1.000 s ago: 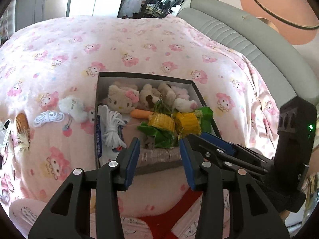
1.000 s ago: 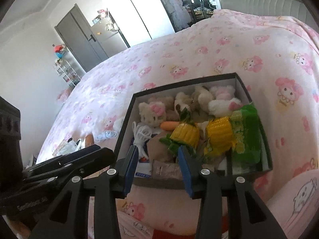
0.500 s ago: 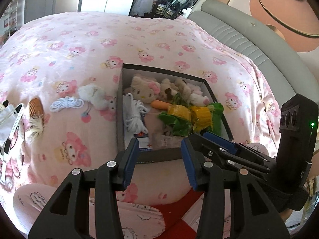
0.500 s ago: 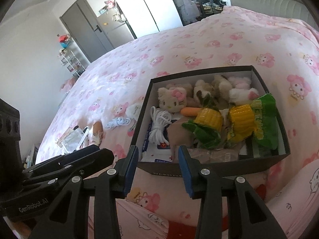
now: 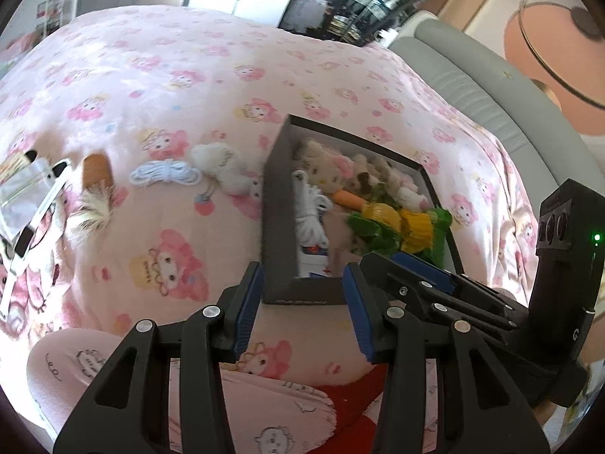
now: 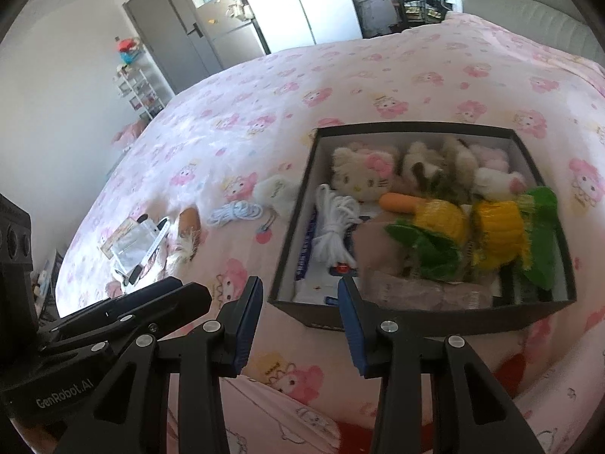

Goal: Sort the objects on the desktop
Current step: 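Move both grippers back to the second white rope on the bed, then grasp the second white coiled rope with the left gripper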

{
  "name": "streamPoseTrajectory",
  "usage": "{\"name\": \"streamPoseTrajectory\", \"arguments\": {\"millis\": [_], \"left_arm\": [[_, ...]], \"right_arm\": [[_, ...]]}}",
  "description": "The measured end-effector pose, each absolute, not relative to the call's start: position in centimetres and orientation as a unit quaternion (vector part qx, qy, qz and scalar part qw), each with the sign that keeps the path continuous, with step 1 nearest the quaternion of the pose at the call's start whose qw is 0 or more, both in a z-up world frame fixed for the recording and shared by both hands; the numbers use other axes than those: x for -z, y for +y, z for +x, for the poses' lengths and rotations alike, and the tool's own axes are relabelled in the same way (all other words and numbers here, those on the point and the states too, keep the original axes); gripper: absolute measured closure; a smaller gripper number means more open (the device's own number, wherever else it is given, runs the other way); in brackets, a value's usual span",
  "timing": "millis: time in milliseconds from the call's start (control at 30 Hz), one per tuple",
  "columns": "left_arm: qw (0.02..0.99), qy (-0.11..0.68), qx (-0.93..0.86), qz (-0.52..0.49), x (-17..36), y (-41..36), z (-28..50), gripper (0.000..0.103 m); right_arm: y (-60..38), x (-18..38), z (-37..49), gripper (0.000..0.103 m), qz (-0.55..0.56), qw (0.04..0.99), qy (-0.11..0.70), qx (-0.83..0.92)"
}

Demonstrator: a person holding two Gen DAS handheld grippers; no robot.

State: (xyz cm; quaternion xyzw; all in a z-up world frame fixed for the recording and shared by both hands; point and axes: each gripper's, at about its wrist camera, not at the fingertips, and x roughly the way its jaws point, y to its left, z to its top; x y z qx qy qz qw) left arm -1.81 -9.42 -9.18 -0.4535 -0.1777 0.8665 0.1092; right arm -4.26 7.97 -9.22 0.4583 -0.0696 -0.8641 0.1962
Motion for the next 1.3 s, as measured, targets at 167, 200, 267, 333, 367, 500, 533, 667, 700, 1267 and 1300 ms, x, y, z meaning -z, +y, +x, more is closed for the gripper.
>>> {"name": "streamPoseTrajectory", "arguments": {"millis": [167, 200, 267, 333, 367, 500, 533, 667, 700, 1267, 1300], "left_arm": [[0.087, -0.197, -0.865, -0.453, 9.9, -12.0, -1.8, 0.058], [0.081, -0.201, -0.866, -0.451, 10.1, -12.7, -1.8, 0.058], [0.072, -0.209, -0.865, -0.451, 10.5, -13.9, -2.0, 0.058], [0.065, -0.223, -0.862, -0.450, 11.1, -15.2, -2.3, 0.058], [0.061, -0.231, -0.861, -0.448, 11.5, -16.0, -2.4, 0.058], [0.053, -0.266, -0.856, -0.441, 12.8, -18.6, -3.2, 0.058], [0.051, -0.276, -0.853, -0.439, 13.2, -19.3, -3.6, 0.058], [0.041, -0.302, -0.843, -0.444, 14.4, -21.3, -5.6, 0.058], [0.039, -0.305, -0.841, -0.445, 14.6, -21.6, -6.2, 0.058], [-0.026, -0.415, -0.751, -0.513, 22.4, -27.4, -17.5, 0.058], [-0.028, -0.419, -0.747, -0.515, 22.9, -27.4, -17.6, 0.058]], "right_arm": [[5.4, 9.8, -5.1, 0.066, 0.467, 0.211, -0.062, 0.856], [4.7, 10.1, -5.4, 0.066, 0.471, 0.215, -0.063, 0.853], [3.7, 10.4, -5.7, 0.066, 0.476, 0.221, -0.063, 0.849], [2.1, 10.9, -6.4, 0.066, 0.486, 0.227, -0.058, 0.842], [1.7, 11.0, -6.6, 0.066, 0.488, 0.229, -0.055, 0.841], [-1.1, 11.6, -7.9, 0.066, 0.491, 0.237, -0.037, 0.837], [-1.7, 11.8, -8.3, 0.066, 0.492, 0.238, -0.034, 0.837], [-3.3, 12.9, -10.5, 0.066, 0.510, 0.231, -0.042, 0.827], [-3.8, 13.2, -11.3, 0.066, 0.515, 0.229, -0.048, 0.825], [-9.9, 17.5, -18.5, 0.066, 0.553, 0.218, -0.025, 0.804], [-9.9, 17.9, -18.8, 0.066, 0.557, 0.213, -0.023, 0.802]]}}
